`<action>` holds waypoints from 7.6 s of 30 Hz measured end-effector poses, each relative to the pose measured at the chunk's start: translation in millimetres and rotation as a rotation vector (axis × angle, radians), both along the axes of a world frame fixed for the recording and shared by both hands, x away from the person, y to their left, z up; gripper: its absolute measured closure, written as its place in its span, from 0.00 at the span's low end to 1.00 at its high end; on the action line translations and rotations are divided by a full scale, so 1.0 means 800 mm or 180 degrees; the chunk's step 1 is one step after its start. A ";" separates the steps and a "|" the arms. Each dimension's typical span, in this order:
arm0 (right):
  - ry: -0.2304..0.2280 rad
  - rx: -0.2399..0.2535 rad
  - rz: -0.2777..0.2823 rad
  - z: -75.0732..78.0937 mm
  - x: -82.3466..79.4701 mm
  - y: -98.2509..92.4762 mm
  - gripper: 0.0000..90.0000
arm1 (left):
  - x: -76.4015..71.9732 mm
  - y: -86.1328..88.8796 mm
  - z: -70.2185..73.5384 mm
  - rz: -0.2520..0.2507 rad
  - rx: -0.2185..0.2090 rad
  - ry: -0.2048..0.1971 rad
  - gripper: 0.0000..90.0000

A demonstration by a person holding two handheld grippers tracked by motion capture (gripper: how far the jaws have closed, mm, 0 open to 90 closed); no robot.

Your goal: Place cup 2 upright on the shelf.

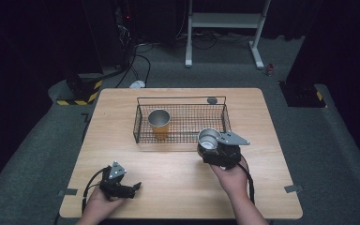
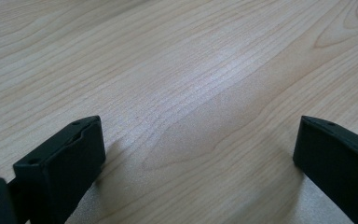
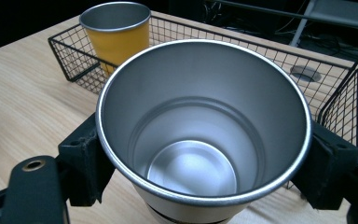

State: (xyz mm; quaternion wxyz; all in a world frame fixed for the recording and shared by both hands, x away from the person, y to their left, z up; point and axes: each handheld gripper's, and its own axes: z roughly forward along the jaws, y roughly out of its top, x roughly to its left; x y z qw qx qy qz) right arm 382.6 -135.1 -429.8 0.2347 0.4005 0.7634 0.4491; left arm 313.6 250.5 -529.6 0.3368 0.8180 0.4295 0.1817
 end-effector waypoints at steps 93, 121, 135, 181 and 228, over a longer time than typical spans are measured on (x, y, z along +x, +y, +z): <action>0.0521 -0.0355 -0.0445 -0.023 0.175 0.061 0.20 | 0.000 0.000 0.000 -0.0004 0.0008 -0.0001 0.03; 0.0716 -0.0429 -0.0478 -0.042 0.183 0.069 0.20 | 0.000 0.000 0.000 -0.0008 0.0013 0.0002 0.03; 0.0841 -0.0458 -0.0464 -0.045 0.183 0.069 0.19 | -0.001 0.000 0.000 0.0000 -0.0006 0.0008 0.03; 0.0544 -0.0371 -0.0416 -0.015 0.164 0.063 0.11 | 0.000 0.000 0.000 -0.0001 0.0009 0.0001 0.02; 0.0217 -0.0157 -0.0361 -0.018 0.049 -0.014 0.11 | -0.001 -0.001 0.000 0.0011 -0.0001 -0.0003 0.02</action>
